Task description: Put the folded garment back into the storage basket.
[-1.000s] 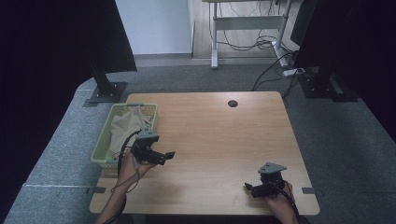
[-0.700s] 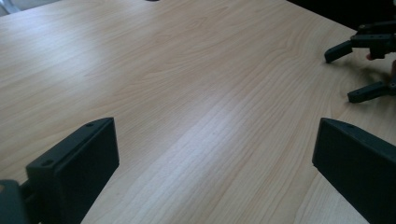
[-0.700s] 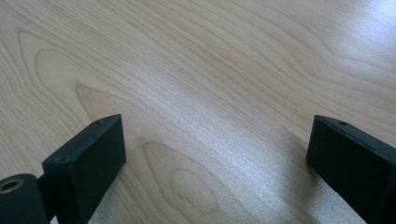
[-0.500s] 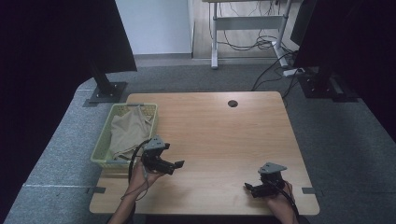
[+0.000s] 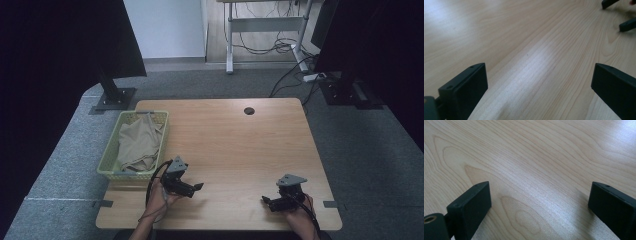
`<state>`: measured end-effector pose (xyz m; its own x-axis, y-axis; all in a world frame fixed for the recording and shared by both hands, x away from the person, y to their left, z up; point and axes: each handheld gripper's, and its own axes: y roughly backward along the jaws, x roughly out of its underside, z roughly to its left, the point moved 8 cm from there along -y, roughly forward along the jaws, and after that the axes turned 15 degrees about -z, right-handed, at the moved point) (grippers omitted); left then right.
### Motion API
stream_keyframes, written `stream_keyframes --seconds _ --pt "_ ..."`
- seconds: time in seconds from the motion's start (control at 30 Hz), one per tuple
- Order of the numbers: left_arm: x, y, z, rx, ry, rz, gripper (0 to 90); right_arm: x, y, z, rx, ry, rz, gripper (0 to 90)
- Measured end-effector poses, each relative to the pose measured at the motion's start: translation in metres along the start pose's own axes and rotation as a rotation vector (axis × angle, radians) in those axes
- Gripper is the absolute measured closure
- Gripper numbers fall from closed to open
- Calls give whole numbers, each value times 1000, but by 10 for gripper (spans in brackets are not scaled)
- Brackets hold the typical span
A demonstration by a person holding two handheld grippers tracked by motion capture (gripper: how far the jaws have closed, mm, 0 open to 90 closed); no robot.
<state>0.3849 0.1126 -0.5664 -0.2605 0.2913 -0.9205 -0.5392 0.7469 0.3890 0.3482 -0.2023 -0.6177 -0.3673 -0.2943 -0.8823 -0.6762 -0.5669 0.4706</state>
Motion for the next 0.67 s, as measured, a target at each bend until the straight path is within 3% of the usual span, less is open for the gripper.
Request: stream_keyframes --seconds 0.2,0.43,0.67 --pt "22 -8 -2 -12 -26 65 6 0 0 0 0 0 0 43" --pt "42 -14 -1 -30 -29 120 8 0 0 0 -2 1 0 43" --pt "44 -14 2 -64 -31 118 22 0 0 0 -2 1 0 43"
